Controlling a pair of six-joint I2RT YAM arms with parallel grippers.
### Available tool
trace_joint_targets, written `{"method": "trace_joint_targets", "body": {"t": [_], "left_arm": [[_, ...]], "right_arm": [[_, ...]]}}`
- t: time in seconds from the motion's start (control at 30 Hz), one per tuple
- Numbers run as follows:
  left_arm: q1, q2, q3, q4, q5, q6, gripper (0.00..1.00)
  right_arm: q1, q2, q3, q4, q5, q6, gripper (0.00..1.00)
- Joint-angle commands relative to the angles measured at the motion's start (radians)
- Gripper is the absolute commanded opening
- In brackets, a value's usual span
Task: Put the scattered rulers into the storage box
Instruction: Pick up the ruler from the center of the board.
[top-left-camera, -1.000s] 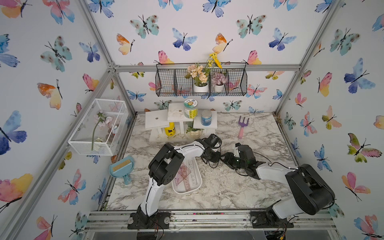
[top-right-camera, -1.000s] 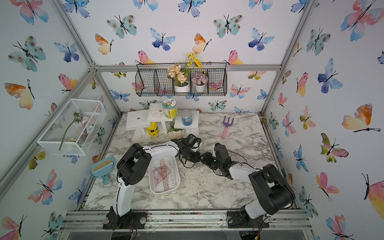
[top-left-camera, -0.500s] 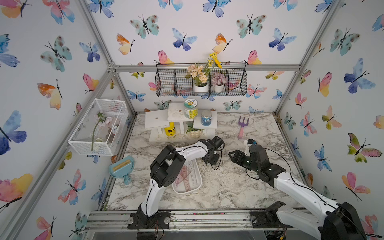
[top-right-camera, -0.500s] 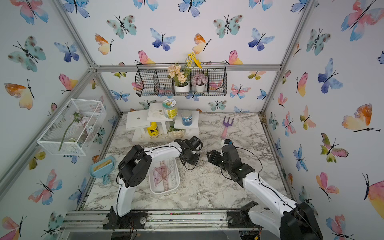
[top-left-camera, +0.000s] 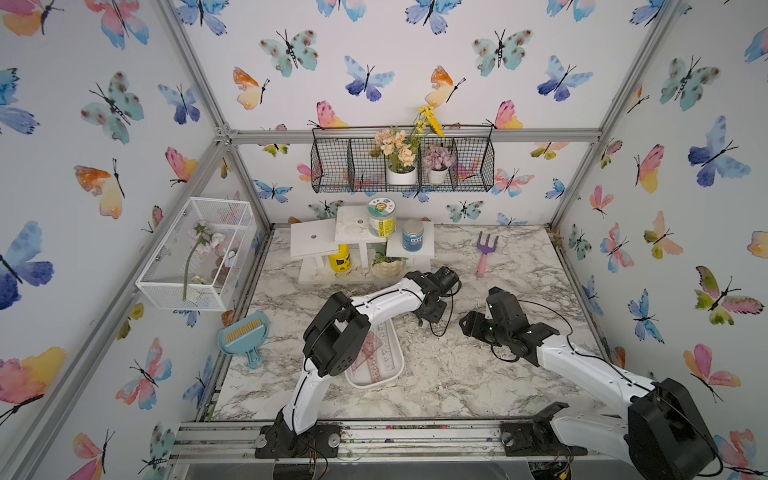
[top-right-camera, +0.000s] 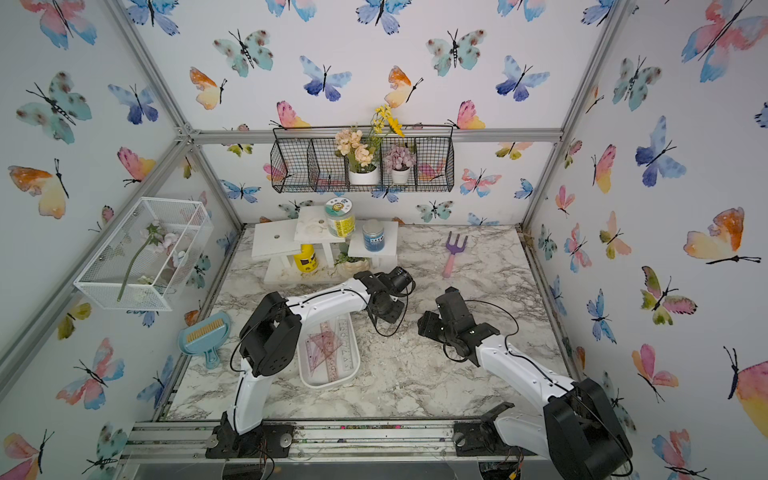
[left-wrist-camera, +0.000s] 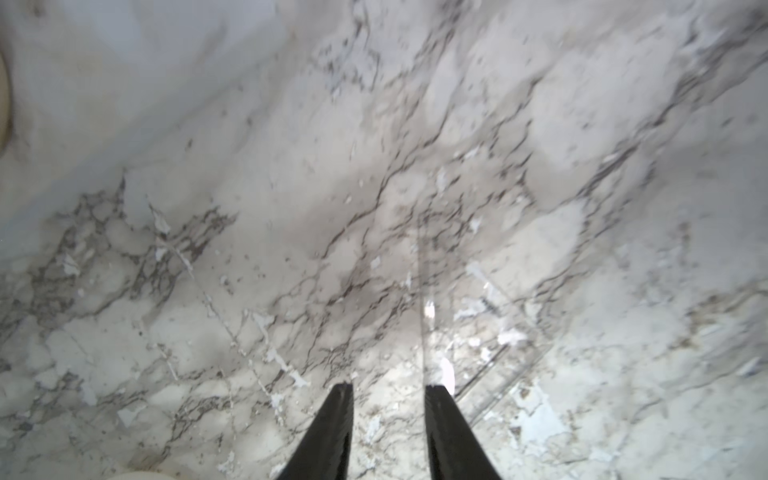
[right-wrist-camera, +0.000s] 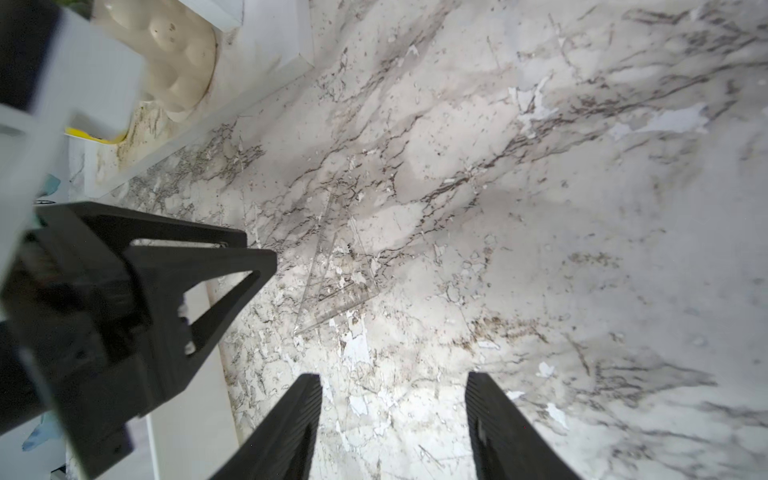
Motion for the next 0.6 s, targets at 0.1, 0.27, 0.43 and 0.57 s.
{"method": "trace_joint_targets", "body": {"t": [0.1,0.27,0.43,0.57], "left_arm": [[-0.010,0.133,0.128,-0.106,0.057,-0.003,0.33],[-0.012,0.161,0.149,-0.118,0.075,-0.013,0.33],[-0.012,0.163,0.150,-0.134,0.082,-0.026,0.33],[-0.013,0.160,0.129,-0.140,0.109,-0.032,0.32]], "right_arm": [[0.003,0.028,0.019,0.002,0.038,-0.018,0.61],[0.003,0.031,0.011,0.007,0.035,-0.017,0.62],[0.003,0.037,0.013,0.011,0.030,-0.018,0.62],[0.003,0.032,0.015,0.012,0.029,-0.018,0.61]]}}
